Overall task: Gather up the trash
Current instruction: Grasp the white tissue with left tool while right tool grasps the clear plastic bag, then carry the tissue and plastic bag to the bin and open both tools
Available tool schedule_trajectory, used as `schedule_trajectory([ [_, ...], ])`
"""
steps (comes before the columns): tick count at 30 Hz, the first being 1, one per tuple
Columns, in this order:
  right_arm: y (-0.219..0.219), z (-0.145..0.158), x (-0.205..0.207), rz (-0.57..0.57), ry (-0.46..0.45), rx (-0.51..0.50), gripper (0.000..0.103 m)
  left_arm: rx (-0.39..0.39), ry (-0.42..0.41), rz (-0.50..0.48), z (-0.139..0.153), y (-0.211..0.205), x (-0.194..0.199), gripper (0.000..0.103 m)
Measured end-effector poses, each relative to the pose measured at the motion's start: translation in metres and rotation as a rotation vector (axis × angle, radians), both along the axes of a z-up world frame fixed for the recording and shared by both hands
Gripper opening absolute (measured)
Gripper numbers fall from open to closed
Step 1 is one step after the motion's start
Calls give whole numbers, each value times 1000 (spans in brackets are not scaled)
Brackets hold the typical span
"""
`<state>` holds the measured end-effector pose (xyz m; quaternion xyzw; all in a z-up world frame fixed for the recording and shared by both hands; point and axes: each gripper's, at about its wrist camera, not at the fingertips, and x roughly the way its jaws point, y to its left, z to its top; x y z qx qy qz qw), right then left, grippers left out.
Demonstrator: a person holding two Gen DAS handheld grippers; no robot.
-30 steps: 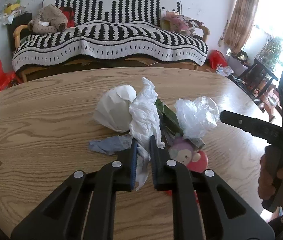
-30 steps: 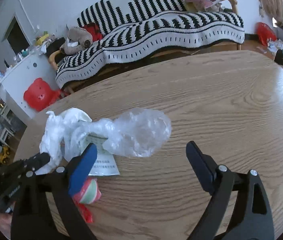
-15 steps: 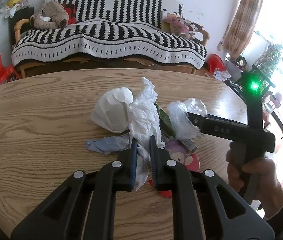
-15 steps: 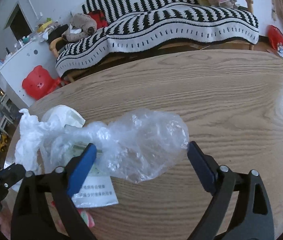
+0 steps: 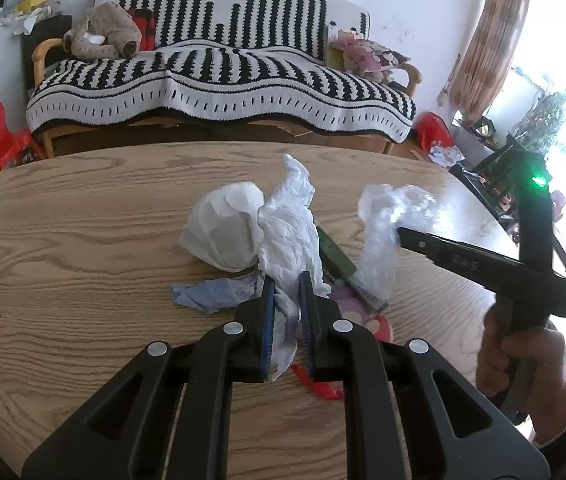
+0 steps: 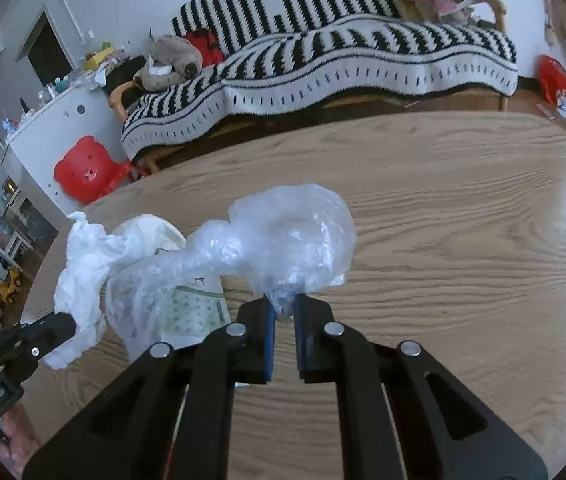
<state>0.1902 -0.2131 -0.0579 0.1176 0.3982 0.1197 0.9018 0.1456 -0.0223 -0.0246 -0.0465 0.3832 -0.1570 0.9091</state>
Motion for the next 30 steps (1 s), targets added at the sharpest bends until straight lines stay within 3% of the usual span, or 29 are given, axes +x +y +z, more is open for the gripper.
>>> schedule_trajectory([
  [7, -49, 38, -51, -69, -56, 8, 9, -23, -33, -34, 17, -22, -13, 11],
  [12, -93, 60, -99, -132, -86, -13, 9, -37, -49, -97, 27, -60, -23, 11],
  [22, -217, 87, -223, -340, -127, -75, 9, -62, -63, -338, 38, -191, -69, 11],
  [30, -322, 75, -334, -561, -98, -83, 9, -71, -45, -573, 27, -315, -130, 11],
])
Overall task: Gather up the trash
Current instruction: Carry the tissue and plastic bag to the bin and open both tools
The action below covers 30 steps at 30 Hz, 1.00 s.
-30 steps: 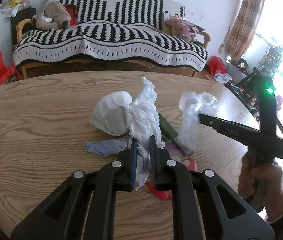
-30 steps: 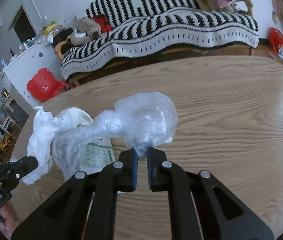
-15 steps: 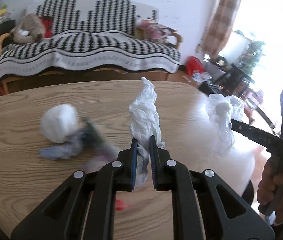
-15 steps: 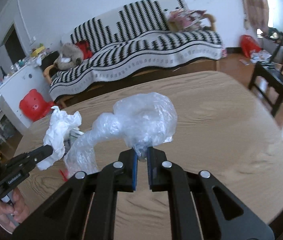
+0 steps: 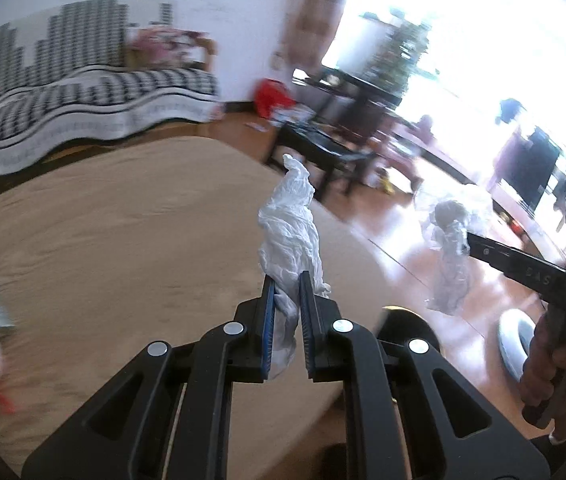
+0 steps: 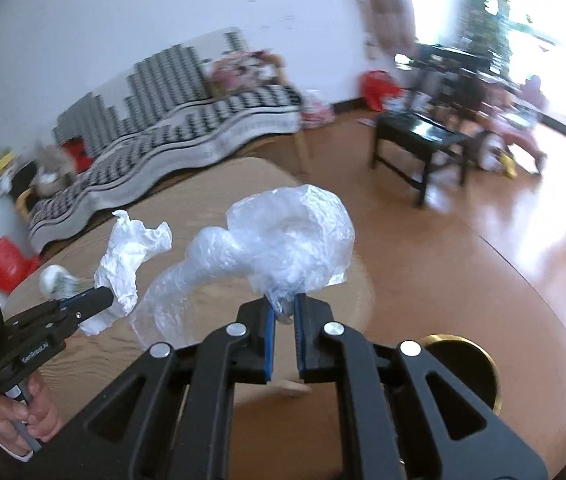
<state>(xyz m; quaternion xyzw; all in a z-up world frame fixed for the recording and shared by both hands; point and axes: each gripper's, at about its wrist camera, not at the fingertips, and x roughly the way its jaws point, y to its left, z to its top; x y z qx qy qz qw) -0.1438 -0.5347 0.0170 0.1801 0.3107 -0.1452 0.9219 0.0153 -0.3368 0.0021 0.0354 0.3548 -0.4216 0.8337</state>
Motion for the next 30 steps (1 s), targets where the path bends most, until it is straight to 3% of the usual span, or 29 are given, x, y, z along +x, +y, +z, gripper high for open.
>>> schedule_trajectory([
  [6, -62, -37, -80, -156, 68, 60, 9, 36, 32, -179, -30, -86, -52, 11],
  [13, -115, -94, -138, -285, 183, 263, 9, 112, 124, -333, -77, -161, -96, 11],
  [19, -142, -129, -153, -337, 263, 379, 9, 186, 166, -388, -111, -194, -114, 11],
  [30, -144, -131, -145, -343, 284, 395, 9, 212, 196, -407, -125, -207, -113, 11],
])
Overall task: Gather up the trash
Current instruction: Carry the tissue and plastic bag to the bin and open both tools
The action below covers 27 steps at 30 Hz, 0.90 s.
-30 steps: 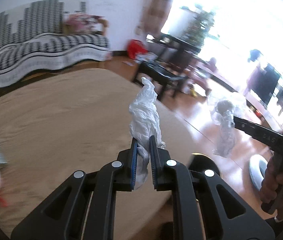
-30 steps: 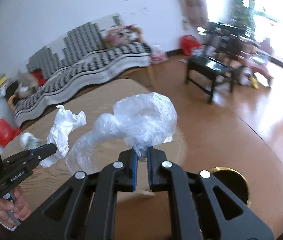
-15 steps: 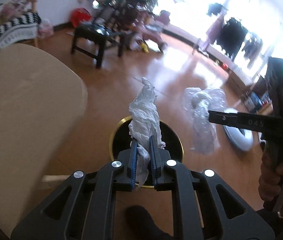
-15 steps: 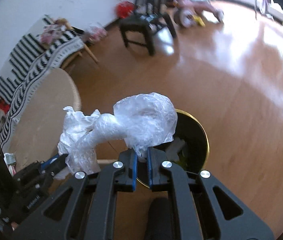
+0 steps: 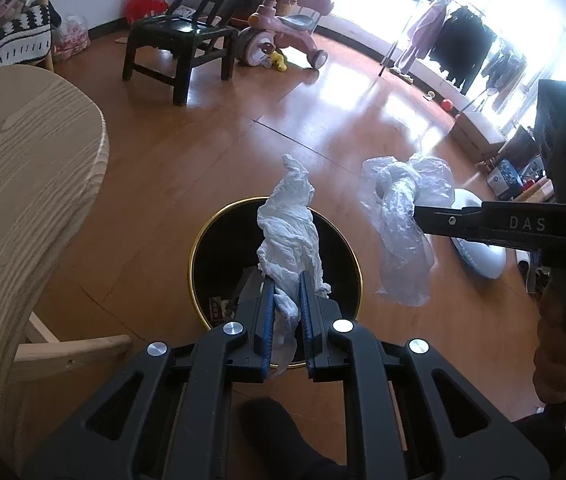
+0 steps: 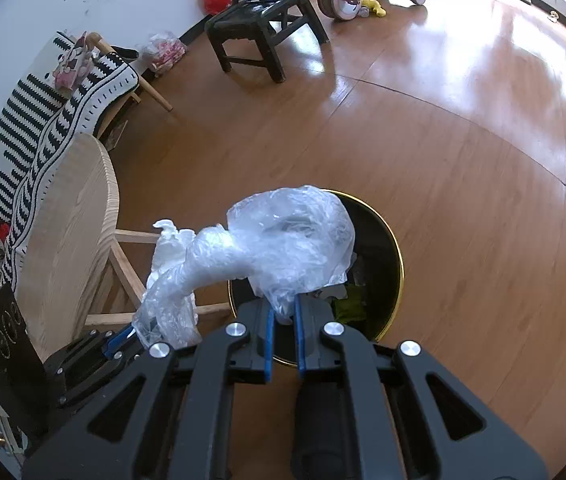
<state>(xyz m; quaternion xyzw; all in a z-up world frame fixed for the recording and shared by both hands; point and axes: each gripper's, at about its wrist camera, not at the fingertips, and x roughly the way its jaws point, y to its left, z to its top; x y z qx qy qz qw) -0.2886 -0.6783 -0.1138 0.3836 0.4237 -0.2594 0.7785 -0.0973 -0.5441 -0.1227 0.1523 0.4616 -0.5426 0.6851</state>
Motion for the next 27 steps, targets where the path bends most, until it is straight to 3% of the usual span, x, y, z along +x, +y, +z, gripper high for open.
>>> schedule_trajectory([
  [14, -9, -3, 5, -2, 6, 21, 10, 25, 25, -14, -9, -7, 2, 12],
  [15, -9, -3, 5, -2, 7, 21, 11, 27, 23, -14, -10, -8, 2, 13],
  [17, -8, -3, 4, -1, 8, 17, 26, 35, 20, -14, -12, -9, 1, 16],
  [18, -7, -2, 3, 1, 9, 13, 49, 38, 19, -14, -12, -10, 0, 19],
  [19, -6, -1, 3, -1, 8, 3, 60, 39, 16, -13, -12, -11, -1, 25],
  [23, -4, 1, 4, 8, 5, -8, 60, 31, 6, -4, -10, -11, -2, 46],
  [27, -3, 2, 4, 9, 4, -13, 60, 26, 1, 3, -9, -10, -3, 55],
])
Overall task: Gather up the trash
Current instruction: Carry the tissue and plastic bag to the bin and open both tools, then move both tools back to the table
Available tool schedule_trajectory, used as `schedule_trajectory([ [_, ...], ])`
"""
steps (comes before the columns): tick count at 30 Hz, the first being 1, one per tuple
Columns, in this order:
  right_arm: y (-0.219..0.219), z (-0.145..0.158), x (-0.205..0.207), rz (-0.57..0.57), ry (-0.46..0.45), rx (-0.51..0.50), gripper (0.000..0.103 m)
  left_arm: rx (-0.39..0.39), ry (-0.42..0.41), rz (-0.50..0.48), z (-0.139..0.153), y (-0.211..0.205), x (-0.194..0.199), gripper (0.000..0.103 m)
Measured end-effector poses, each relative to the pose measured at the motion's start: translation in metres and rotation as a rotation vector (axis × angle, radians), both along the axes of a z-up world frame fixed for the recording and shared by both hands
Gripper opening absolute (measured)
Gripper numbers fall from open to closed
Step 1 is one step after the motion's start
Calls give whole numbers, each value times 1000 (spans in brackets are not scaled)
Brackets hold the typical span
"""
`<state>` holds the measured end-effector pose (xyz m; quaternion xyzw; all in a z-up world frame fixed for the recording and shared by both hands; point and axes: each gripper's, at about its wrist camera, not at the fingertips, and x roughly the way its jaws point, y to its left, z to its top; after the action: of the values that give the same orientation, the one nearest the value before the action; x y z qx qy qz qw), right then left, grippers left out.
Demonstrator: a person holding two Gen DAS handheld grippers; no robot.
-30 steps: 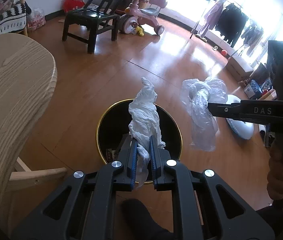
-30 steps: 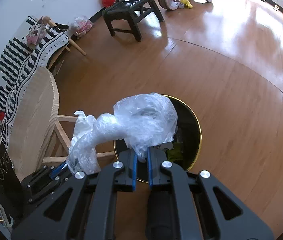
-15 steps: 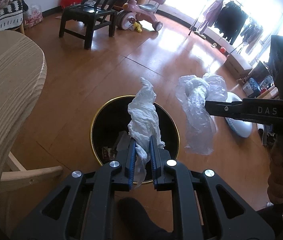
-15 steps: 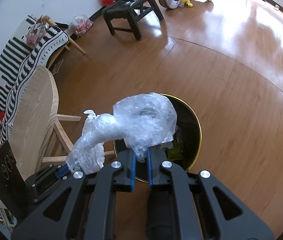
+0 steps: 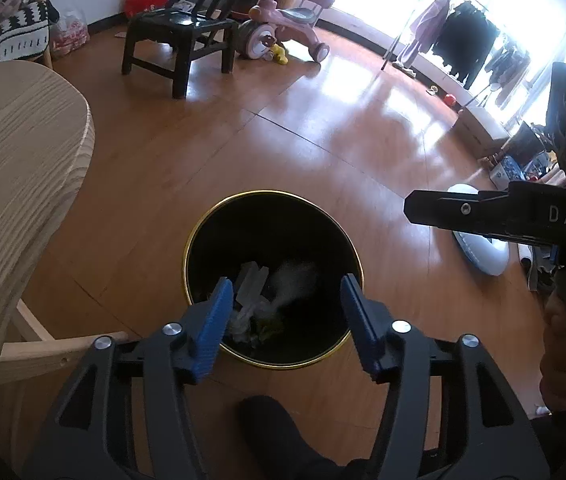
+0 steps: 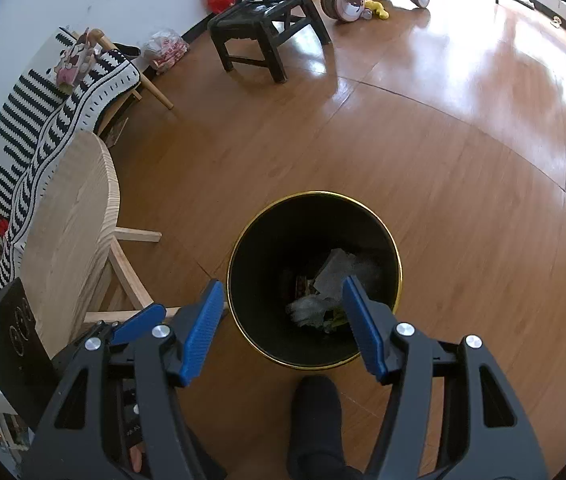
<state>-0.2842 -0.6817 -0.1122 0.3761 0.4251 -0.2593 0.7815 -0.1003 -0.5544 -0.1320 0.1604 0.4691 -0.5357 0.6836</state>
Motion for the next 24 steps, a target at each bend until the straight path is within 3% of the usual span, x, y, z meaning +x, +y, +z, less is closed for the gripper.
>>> schedule_trajectory([
  [6, 2, 4, 1, -3, -7, -5, 60, -4, -2, 7, 2, 5, 3, 57],
  [10, 6, 11, 6, 4, -19, -16, 61, -20, -11, 28, 12, 16, 7, 73],
  [12, 11, 19, 12, 13, -32, -31, 68, -35, -21, 40, 20, 26, 11, 79],
  [16, 32, 42, 30, 47, -97, -65, 81, -73, -56, 77, 46, 58, 26, 92],
  [24, 112, 87, 111, 249, -210, -123, 83, -127, -138, 243, 95, 162, 76, 93],
])
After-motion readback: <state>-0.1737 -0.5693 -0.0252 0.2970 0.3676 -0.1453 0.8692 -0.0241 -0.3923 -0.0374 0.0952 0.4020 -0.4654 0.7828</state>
